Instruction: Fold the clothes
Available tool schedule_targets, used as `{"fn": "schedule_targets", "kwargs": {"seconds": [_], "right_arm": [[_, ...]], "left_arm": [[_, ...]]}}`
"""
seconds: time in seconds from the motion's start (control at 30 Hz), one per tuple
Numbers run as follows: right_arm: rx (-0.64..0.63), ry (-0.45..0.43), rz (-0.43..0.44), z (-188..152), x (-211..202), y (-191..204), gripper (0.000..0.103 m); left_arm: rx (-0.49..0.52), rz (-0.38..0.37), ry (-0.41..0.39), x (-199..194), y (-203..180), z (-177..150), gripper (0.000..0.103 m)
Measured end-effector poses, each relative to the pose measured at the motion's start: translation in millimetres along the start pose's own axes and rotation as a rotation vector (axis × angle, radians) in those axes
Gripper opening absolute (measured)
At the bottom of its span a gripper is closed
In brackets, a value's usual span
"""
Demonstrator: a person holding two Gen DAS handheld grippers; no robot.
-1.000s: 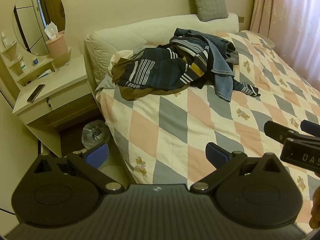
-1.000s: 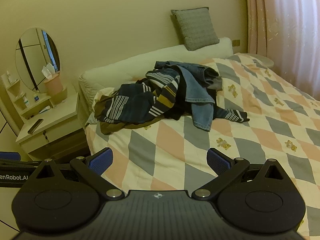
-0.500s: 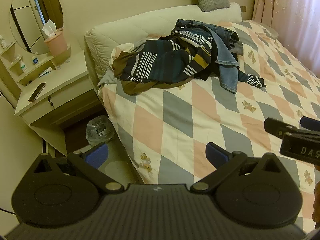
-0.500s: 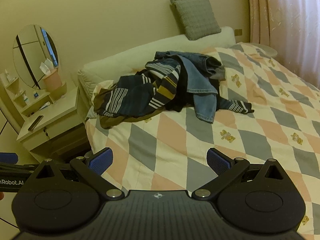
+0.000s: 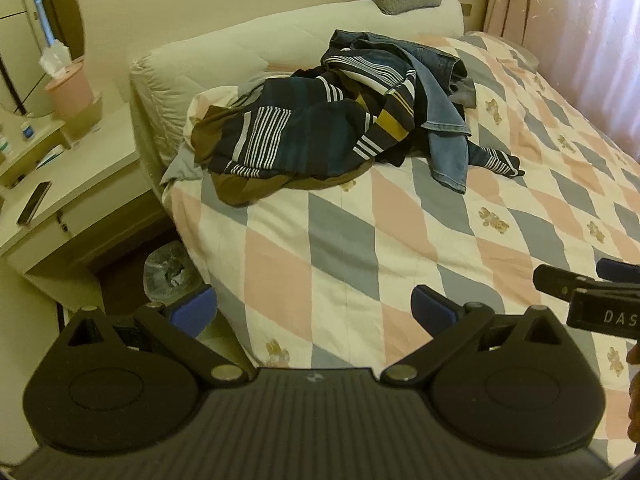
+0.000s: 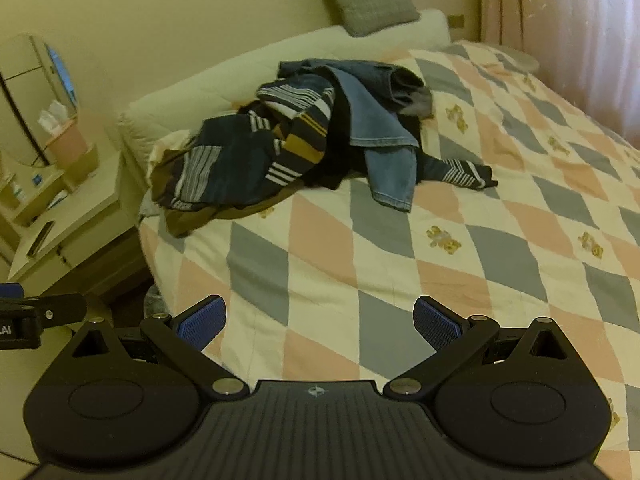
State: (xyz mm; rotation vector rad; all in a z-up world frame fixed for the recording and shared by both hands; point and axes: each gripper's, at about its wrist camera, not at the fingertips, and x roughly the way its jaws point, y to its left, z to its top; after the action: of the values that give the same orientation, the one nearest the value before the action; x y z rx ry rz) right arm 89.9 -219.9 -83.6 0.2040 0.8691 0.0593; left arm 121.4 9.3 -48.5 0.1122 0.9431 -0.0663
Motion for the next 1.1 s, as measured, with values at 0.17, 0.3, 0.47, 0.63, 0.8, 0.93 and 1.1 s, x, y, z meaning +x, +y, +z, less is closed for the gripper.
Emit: {"fn": "schedule_targets", "kwargs": {"seconds": [0.17, 0.3, 0.47, 0.63, 0.8, 0.93, 1.1], "right_arm": [[0.018, 0.037, 0.019, 27, 45, 11, 0.103], [0.041, 0.072, 0.025, 50, 89, 26, 0.102], [0.063, 0.039, 0.021, 80, 130, 42, 0.102], [0.092, 0.045, -0.017, 117, 175, 51, 0.102], [0.185, 0.074, -0.016, 157, 222, 49, 0.091], [0.202, 0.073, -0.011, 183, 252, 49, 0.082], [0.222, 0.032, 0.002, 214, 281, 44, 0.055]], "left_arm": [[0.028, -0.029, 0.024, 51, 24, 35, 0.102], [0.034, -0.059, 0.044, 91, 47, 65, 0.102], [0.043, -0.122, 0.065, 139, 81, 109, 0.102], [0.089, -0.173, 0.081, 189, 105, 155, 0.094], [0.122, -0.206, 0.101, 238, 119, 197, 0.086], [0.178, -0.227, 0.109, 277, 125, 227, 0.081], [0.193, -0.303, 0.126, 320, 130, 263, 0.070]]}}
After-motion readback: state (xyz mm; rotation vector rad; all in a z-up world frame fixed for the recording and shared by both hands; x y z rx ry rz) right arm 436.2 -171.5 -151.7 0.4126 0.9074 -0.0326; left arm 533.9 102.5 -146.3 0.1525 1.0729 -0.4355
